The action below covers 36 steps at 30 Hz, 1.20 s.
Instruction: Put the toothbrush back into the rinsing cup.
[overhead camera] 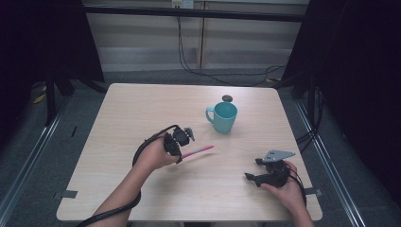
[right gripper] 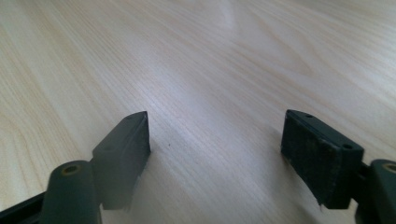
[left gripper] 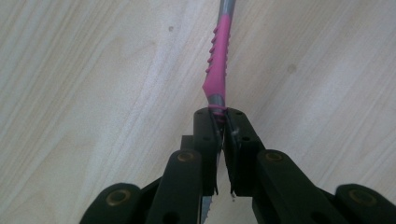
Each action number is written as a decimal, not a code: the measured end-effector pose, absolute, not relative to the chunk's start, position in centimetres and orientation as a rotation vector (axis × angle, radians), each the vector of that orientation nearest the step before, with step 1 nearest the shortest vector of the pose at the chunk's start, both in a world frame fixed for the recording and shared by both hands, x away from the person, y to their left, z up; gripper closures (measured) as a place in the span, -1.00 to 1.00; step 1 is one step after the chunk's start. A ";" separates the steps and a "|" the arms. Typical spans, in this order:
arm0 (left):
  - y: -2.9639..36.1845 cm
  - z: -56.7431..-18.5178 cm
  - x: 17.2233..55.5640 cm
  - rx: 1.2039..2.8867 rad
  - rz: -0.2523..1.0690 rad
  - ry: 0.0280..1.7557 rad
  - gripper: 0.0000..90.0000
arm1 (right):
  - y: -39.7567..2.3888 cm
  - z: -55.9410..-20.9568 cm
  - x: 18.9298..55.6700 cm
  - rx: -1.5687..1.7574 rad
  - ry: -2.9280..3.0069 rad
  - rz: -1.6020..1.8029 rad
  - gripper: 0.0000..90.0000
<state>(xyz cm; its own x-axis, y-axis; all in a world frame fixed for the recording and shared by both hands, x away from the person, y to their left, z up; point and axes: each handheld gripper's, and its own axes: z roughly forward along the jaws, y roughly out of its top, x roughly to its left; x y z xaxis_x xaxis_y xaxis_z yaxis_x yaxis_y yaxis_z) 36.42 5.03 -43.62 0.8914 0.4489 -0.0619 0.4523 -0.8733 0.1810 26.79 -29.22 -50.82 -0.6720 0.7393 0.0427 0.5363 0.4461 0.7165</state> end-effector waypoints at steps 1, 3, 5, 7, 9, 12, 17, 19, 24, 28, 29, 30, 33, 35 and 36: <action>5.0 -43.5 36.4 2.876 -0.031 0.678 0.87 | -29.2 -50.5 26.9 1.119 2.444 1.041 -0.40; 4.9 -43.4 36.3 2.874 -0.038 0.671 0.87 | -29.1 -50.0 27.0 1.095 2.471 1.022 -0.40; 4.7 -43.3 36.1 2.881 -0.052 0.657 0.87 | -28.8 -49.4 27.2 1.068 2.499 0.982 -0.40; 4.5 -43.2 36.0 2.896 -0.053 0.636 0.87 | -28.6 -48.8 27.6 1.026 2.528 0.948 -0.38; 4.4 -43.3 35.9 2.894 -0.059 0.629 0.87 | -28.3 -48.1 28.0 0.988 2.573 0.920 -0.38; 4.3 -43.3 35.9 2.900 -0.061 0.618 0.87 | -27.5 -47.2 28.7 0.911 2.654 0.822 -0.35; 4.1 -43.3 35.7 2.903 -0.065 0.599 0.87 | -26.0 -45.7 29.8 0.763 2.741 0.725 -0.31; 4.0 -43.3 35.5 2.916 -0.063 0.583 0.87 | -25.4 -45.3 30.1 0.707 2.774 0.692 -0.30; 3.5 -43.2 35.0 2.919 -0.069 0.548 0.87 | -24.3 -44.3 30.8 0.622 2.831 0.590 -0.29; 3.0 -43.1 34.8 2.912 -0.087 0.526 0.87 | -23.4 -43.4 31.2 0.562 2.873 0.546 -0.28; 2.9 -43.1 34.8 2.912 -0.090 0.518 0.87 | -23.2 -43.2 31.3 0.536 2.885 0.549 -0.28; 2.9 -43.1 34.8 2.912 -0.090 0.518 0.87 | -23.2 -43.2 31.3 0.536 2.885 0.549 -0.28; 2.3 -43.0 34.4 2.915 -0.091 0.490 0.86 | -22.2 -42.7 31.5 0.462 2.918 0.526 -0.26; 2.1 -43.1 34.3 2.918 -0.089 0.474 0.86 | -21.7 -42.4 31.6 0.472 2.933 0.498 -0.26; 2.0 -43.1 34.3 2.922 -0.091 0.471 0.86 | -21.6 -42.4 31.7 0.450 2.932 0.492 -0.26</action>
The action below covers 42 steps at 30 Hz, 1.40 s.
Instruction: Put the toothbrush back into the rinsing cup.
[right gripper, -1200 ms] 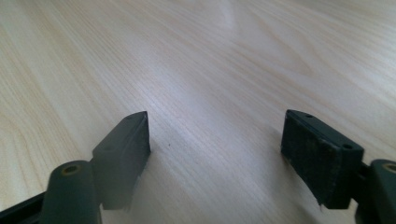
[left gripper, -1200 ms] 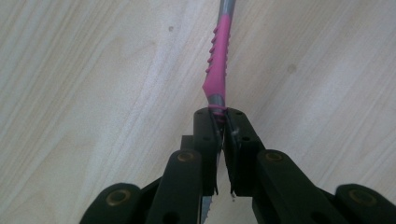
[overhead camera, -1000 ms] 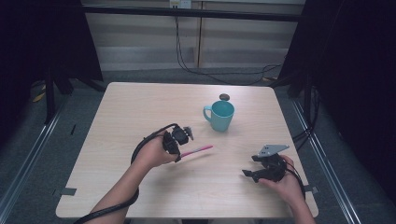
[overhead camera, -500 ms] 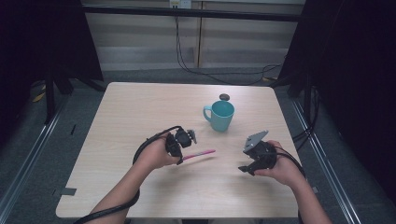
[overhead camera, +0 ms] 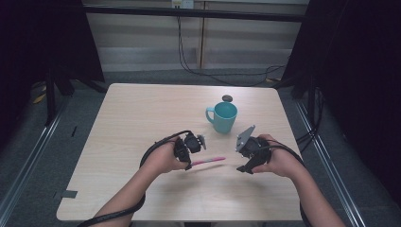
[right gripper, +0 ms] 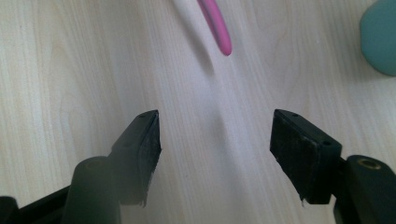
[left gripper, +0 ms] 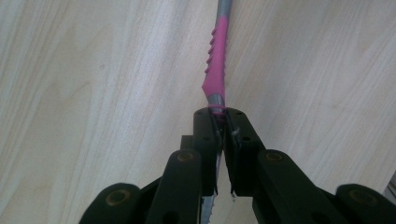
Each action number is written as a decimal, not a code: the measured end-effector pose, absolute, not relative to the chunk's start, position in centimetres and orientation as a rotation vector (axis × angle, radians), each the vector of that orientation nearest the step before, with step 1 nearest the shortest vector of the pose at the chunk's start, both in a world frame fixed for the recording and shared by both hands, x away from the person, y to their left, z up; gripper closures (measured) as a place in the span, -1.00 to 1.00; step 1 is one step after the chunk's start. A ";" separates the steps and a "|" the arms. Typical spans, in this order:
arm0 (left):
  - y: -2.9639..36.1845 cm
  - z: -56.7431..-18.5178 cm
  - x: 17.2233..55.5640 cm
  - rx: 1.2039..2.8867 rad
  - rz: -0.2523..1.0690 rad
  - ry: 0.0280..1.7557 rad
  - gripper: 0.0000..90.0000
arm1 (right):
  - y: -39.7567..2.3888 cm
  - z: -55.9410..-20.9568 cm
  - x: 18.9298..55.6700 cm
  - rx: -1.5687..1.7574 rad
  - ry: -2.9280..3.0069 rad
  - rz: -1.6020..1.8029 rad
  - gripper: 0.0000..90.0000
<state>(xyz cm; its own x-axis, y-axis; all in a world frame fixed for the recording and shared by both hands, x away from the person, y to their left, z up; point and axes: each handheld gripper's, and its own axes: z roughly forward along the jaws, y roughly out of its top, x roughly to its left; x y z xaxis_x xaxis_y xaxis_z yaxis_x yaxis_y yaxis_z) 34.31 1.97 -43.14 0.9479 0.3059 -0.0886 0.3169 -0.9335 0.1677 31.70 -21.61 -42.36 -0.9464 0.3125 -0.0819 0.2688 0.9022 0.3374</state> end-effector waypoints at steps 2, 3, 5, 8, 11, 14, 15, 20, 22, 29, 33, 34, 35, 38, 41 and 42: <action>1.8 -43.2 34.3 2.925 -0.093 0.464 0.86 | -21.4 -42.1 31.8 0.450 2.940 0.497 -0.22; 1.7 -43.3 34.2 2.918 -0.091 0.469 0.86 | -21.3 -42.0 31.8 0.456 2.941 0.499 -0.20; 1.5 -43.3 34.3 2.924 -0.095 0.462 0.86 | -21.2 -41.8 32.0 0.452 2.944 0.521 -0.17; 1.3 -43.4 34.3 2.924 -0.094 0.453 0.86 | -21.2 -41.9 32.3 0.457 2.959 0.536 -0.13; 1.0 -43.5 34.4 2.918 -0.107 0.451 0.86 | -21.1 -41.9 32.7 0.459 2.960 0.527 -0.09; 0.7 -43.6 34.4 2.920 -0.112 0.430 0.86 | -20.9 -42.1 33.0 0.430 2.979 0.514 -0.03; 0.6 -43.6 34.3 2.916 -0.113 0.432 0.86 | -20.7 -42.1 33.1 0.419 2.988 0.501 -0.02; 0.2 -43.4 34.2 2.910 -0.120 0.407 0.86 | -19.9 -42.6 33.2 0.362 3.034 0.466 0.04; 0.1 -43.2 34.0 2.902 -0.122 0.401 0.86 | -19.7 -42.7 33.2 0.344 3.035 0.453 0.07; -0.1 -42.7 34.0 2.891 -0.130 0.366 0.86 | -19.2 -42.8 33.4 0.297 3.044 0.456 0.16; -0.1 -42.7 34.0 2.889 -0.136 0.351 0.86 | -19.0 -42.9 33.4 0.295 3.048 0.461 0.21; -0.1 -42.7 34.0 2.889 -0.136 0.351 0.86 | -19.0 -42.9 33.4 0.295 3.048 0.461 0.21; -0.1 -42.8 34.0 2.889 -0.136 0.347 0.86 | -19.1 -43.1 33.4 0.300 3.054 0.458 0.25; 0.0 -42.7 34.0 2.885 -0.142 0.339 0.86 | -19.2 -43.2 33.4 0.289 3.052 0.460 0.27; 0.0 -42.6 34.0 2.877 -0.144 0.344 0.86 | -19.4 -43.1 33.4 0.287 3.052 0.468 0.30; 0.0 -42.6 34.0 2.872 -0.147 0.345 0.86 | -19.4 -43.1 33.4 0.286 3.049 0.466 0.30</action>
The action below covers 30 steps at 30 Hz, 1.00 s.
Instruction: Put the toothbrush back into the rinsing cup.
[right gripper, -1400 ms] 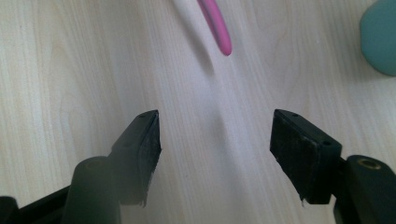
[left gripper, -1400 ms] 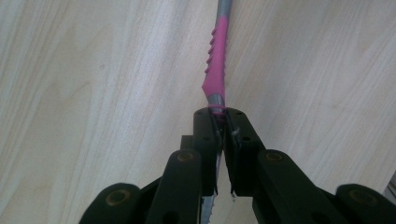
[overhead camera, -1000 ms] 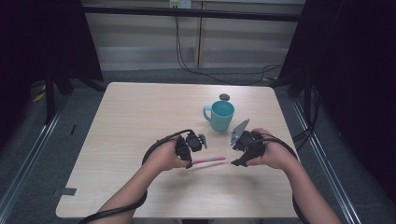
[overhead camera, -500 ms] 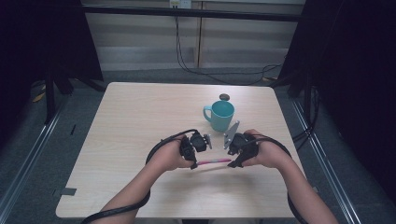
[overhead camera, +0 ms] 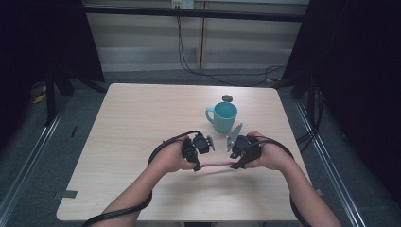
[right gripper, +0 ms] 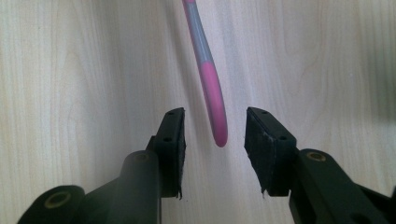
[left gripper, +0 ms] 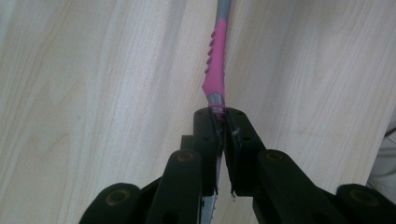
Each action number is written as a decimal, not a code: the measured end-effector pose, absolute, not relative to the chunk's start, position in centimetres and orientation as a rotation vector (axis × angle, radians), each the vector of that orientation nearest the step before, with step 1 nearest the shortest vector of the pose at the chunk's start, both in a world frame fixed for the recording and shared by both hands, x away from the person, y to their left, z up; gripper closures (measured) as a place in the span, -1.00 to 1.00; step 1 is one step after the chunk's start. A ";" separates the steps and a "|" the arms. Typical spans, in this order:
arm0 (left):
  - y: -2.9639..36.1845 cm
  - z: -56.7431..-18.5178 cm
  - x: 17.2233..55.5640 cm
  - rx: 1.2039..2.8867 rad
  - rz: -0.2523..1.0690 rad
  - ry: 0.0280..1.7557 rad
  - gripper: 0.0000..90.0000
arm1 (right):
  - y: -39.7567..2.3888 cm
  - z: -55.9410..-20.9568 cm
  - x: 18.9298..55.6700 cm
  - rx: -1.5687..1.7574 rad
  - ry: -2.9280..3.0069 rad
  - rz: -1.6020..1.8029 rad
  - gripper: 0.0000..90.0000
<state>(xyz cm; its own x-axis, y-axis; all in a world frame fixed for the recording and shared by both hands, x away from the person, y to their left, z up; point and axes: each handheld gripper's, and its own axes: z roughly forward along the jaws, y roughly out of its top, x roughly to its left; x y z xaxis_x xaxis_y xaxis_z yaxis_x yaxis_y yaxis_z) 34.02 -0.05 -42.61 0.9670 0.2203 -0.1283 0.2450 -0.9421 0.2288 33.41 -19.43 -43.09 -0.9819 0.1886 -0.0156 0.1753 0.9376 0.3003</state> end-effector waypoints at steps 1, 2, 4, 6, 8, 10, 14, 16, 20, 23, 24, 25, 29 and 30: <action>-0.1 -42.6 34.0 2.868 -0.154 0.343 0.86 | -19.5 -43.1 33.3 0.297 3.053 0.465 0.30; -0.1 -42.5 34.0 2.868 -0.152 0.342 0.86 | -19.5 -43.0 33.3 0.294 3.052 0.468 0.30; -0.1 -42.5 34.1 2.871 -0.148 0.334 0.86 | -19.7 -43.1 33.3 0.295 3.051 0.471 0.29; -0.3 -42.5 34.0 2.864 -0.142 0.338 0.86 | -19.8 -43.1 33.3 0.304 3.054 0.473 0.30; -0.3 -42.4 33.9 2.854 -0.152 0.336 0.86 | -19.8 -43.2 33.3 0.294 3.053 0.485 0.31; -0.4 -42.4 33.9 2.855 -0.146 0.328 0.86 | -19.9 -43.2 33.2 0.301 3.054 0.488 0.36; -0.4 -42.5 34.0 2.853 -0.146 0.321 0.86 | -20.0 -43.3 33.2 0.300 3.056 0.497 0.37; -0.4 -42.5 34.0 2.847 -0.148 0.321 0.86 | -20.1 -43.4 33.1 0.317 3.061 0.505 0.43; -0.3 -42.5 34.1 2.843 -0.146 0.317 0.86 | -20.4 -43.4 33.1 0.316 3.054 0.516 0.52; -0.4 -42.5 34.1 2.836 -0.140 0.308 0.86 | -20.6 -43.4 33.1 0.325 3.058 0.526 0.53; -0.4 -42.5 34.0 2.825 -0.139 0.322 0.86 | -20.6 -43.4 33.1 0.313 3.058 0.527 0.52; -0.4 -42.5 34.0 2.823 -0.138 0.319 0.86 | -20.6 -43.4 33.0 0.321 3.055 0.526 0.51; -0.6 -42.4 34.0 2.810 -0.140 0.307 0.86 | -20.4 -43.3 33.0 0.321 3.048 0.544 0.50; -0.6 -42.4 34.0 2.810 -0.140 0.307 0.86 | -20.4 -43.3 33.0 0.318 3.049 0.548 0.51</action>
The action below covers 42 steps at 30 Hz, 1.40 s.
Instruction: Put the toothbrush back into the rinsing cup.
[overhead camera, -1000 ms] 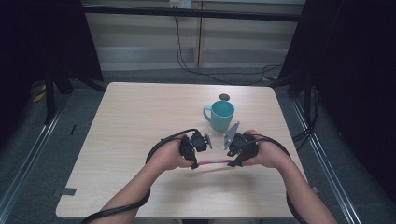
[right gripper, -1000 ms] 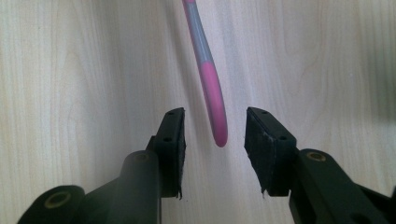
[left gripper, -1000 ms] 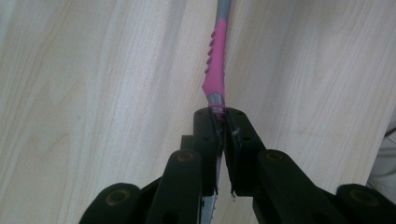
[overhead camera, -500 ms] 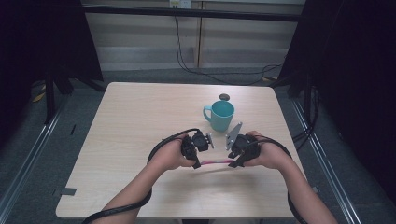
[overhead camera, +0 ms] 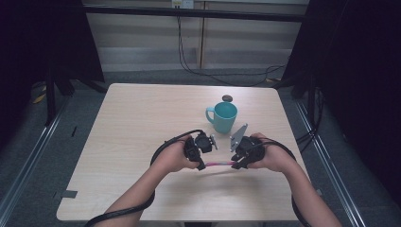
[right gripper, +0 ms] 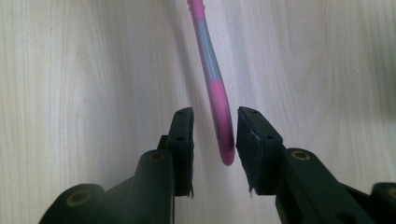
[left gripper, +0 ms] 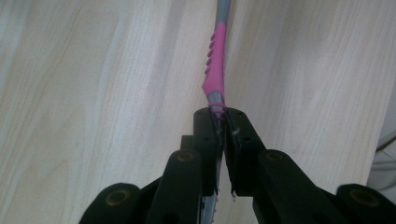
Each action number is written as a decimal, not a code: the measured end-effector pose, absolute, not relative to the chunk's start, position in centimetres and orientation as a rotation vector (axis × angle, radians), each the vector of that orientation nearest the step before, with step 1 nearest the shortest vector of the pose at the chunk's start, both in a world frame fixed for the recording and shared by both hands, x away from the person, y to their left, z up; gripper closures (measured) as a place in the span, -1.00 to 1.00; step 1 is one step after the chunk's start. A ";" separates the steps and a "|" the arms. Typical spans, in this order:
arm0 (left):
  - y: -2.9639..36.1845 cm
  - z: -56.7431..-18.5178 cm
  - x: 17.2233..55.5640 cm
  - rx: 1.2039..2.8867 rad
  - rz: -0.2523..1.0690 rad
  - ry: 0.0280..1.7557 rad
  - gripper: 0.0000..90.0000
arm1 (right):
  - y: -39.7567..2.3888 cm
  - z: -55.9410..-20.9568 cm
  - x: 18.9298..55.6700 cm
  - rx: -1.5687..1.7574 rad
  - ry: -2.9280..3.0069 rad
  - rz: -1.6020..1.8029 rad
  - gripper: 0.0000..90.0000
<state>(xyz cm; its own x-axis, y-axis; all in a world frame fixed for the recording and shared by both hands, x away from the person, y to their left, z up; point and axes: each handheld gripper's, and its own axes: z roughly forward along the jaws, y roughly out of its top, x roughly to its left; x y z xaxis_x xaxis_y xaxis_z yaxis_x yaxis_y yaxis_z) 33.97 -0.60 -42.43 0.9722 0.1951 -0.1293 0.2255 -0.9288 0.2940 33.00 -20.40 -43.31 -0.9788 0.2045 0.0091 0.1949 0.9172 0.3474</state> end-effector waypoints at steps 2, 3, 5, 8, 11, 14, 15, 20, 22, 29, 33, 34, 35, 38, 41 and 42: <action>-0.7 -42.4 33.9 2.807 -0.137 0.294 0.86 | -20.4 -43.4 33.0 0.313 3.055 0.558 0.51; -0.8 -42.4 33.9 2.799 -0.137 0.301 0.86 | -20.3 -43.4 33.0 0.314 3.057 0.564 0.50; -0.8 -42.4 33.9 2.797 -0.141 0.304 0.86 | -20.3 -43.5 32.9 0.327 3.058 0.564 0.50; -0.8 -42.4 33.9 2.791 -0.146 0.301 0.86 | -20.2 -43.6 32.9 0.304 3.052 0.571 0.58; -0.8 -42.6 33.9 2.787 -0.153 0.289 0.86 | -20.2 -43.7 32.9 0.301 3.054 0.560 0.73; -0.9 -42.7 33.8 2.778 -0.143 0.300 0.86 | -20.6 -43.5 32.9 0.318 3.059 0.627 0.78; -0.8 -42.7 33.9 2.771 -0.158 0.306 0.86 | -20.6 -43.5 32.8 0.316 3.066 0.642 0.69; -0.7 -42.7 34.2 2.765 -0.164 0.305 0.86 | -20.5 -43.6 32.7 0.312 3.048 0.625 0.43; -0.7 -42.6 34.1 2.765 -0.164 0.302 0.86 | -20.7 -43.5 32.8 0.334 3.030 0.663 0.41; -0.8 -42.5 34.1 2.754 -0.173 0.306 0.87 | -20.4 -43.6 32.8 0.316 3.023 0.653 0.45; -0.8 -42.5 34.0 2.745 -0.174 0.312 0.86 | -20.4 -43.6 32.7 0.308 3.035 0.644 0.47; -0.8 -42.5 34.1 2.745 -0.178 0.312 0.86 | -20.4 -43.6 32.7 0.309 3.034 0.638 0.47; -0.8 -42.5 34.1 2.743 -0.173 0.313 0.86 | -20.4 -43.7 32.7 0.312 3.034 0.636 0.47; -0.8 -42.5 34.1 2.741 -0.172 0.308 0.86 | -20.4 -43.7 32.8 0.308 3.026 0.643 0.47; -0.9 -42.5 34.1 2.737 -0.170 0.301 0.86 | -20.2 -43.6 32.8 0.314 3.032 0.643 0.48; -0.9 -42.5 34.1 2.737 -0.171 0.297 0.87 | -20.1 -43.7 32.8 0.300 3.023 0.647 0.48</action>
